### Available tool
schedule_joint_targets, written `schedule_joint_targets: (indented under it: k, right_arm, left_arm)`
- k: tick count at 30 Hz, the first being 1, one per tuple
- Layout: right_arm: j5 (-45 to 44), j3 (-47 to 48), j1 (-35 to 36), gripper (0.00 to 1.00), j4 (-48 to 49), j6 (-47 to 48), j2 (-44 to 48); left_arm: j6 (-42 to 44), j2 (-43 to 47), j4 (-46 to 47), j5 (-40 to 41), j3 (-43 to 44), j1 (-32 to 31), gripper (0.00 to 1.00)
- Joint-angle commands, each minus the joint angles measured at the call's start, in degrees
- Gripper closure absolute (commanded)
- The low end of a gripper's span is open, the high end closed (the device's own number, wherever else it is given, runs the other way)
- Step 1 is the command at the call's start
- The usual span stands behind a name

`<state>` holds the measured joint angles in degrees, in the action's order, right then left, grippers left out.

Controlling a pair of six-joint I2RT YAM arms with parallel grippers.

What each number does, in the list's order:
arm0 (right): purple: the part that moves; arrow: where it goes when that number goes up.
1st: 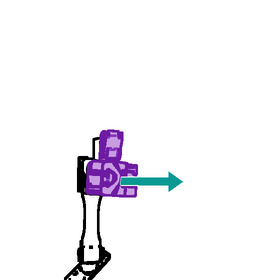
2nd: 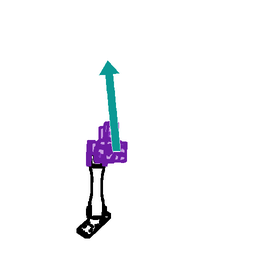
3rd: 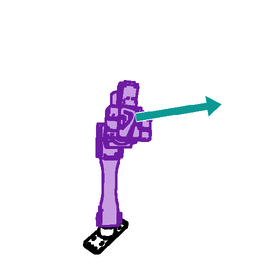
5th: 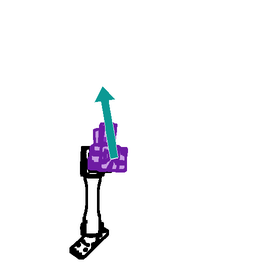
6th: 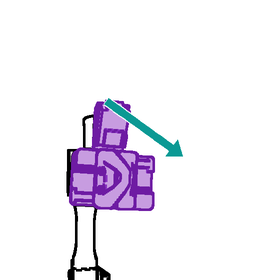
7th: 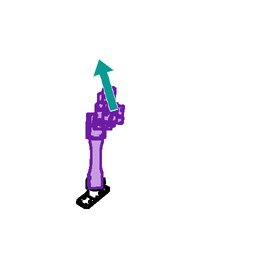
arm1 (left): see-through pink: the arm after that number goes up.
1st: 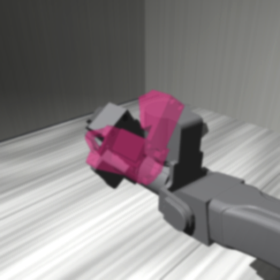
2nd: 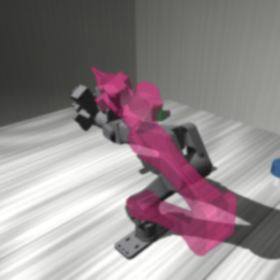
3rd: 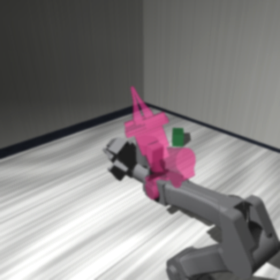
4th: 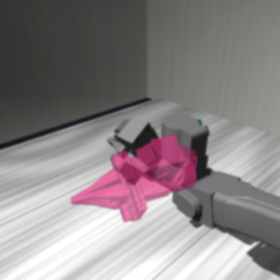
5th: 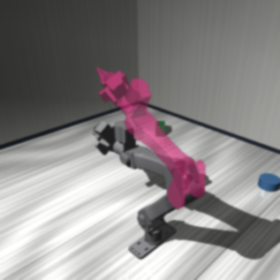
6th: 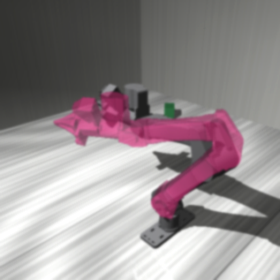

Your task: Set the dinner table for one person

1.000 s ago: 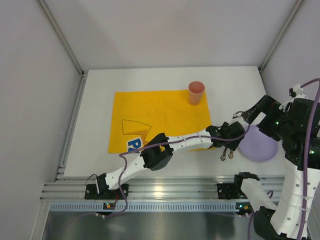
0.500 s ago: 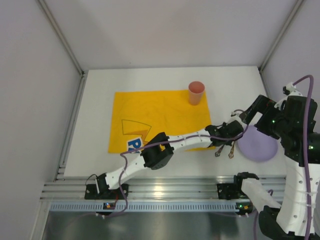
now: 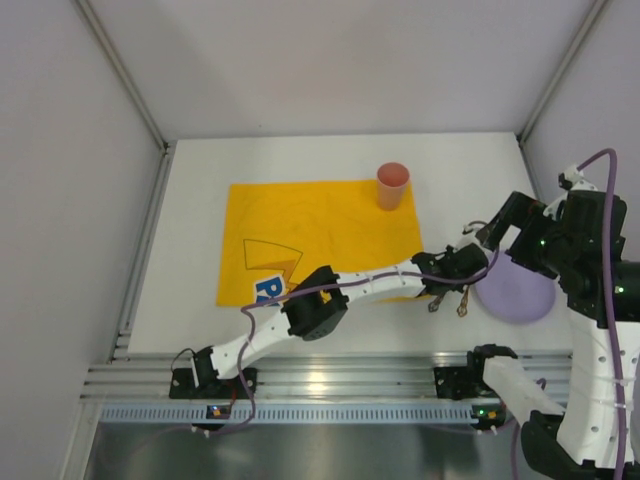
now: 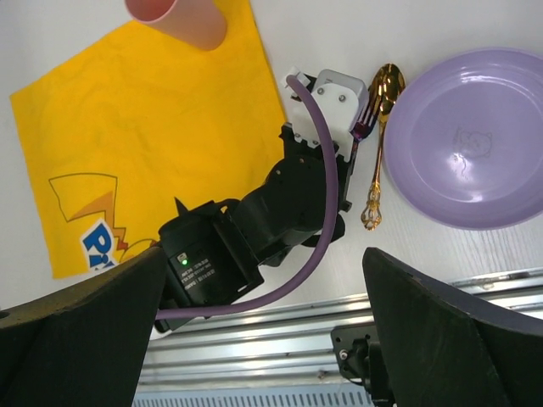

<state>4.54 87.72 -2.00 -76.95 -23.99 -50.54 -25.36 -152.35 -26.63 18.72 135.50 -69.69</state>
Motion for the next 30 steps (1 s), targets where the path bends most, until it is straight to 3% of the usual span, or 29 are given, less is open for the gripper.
schedule_joint_targets:
  k: [1, 12, 18, 21, 26, 30]
  right_arm:
    - [-1.19, 0.61, 0.59, 0.0, -6.9, 0.79, -0.61]
    - [-2.17, 11.5, 0.51, 0.0, -5.32, -2.81, -5.62]
    - [-0.93, 4.57, 0.51, 0.0, 0.47, -4.14, -5.62]
    - [-0.76, 1.5, 0.51, 0.0, 3.28, -4.31, -6.76]
    - [0.83, -3.43, 0.51, 0.0, 7.86, -5.01, -9.39]
    - [1.09, -9.92, 0.42, 0.01, 11.89, -6.59, -12.47]
  left_arm:
    - [0.93, 0.03, -11.34, 1.41, -3.75, 0.08, 1.0]
    - [-2.58, 28.91, -8.61, 2.02, -15.51, 0.17, 1.0]
    - [-4.78, 45.18, -8.25, 6.15, -27.38, 2.62, 1.0]
    - [-4.26, 52.56, -10.02, 6.6, -35.52, 7.36, 1.0]
    - [-1.46, 66.71, -6.86, 0.36, -55.21, 22.74, 1.0]
    - [2.24, 72.88, -4.32, -3.77, -64.47, 33.9, 1.0]
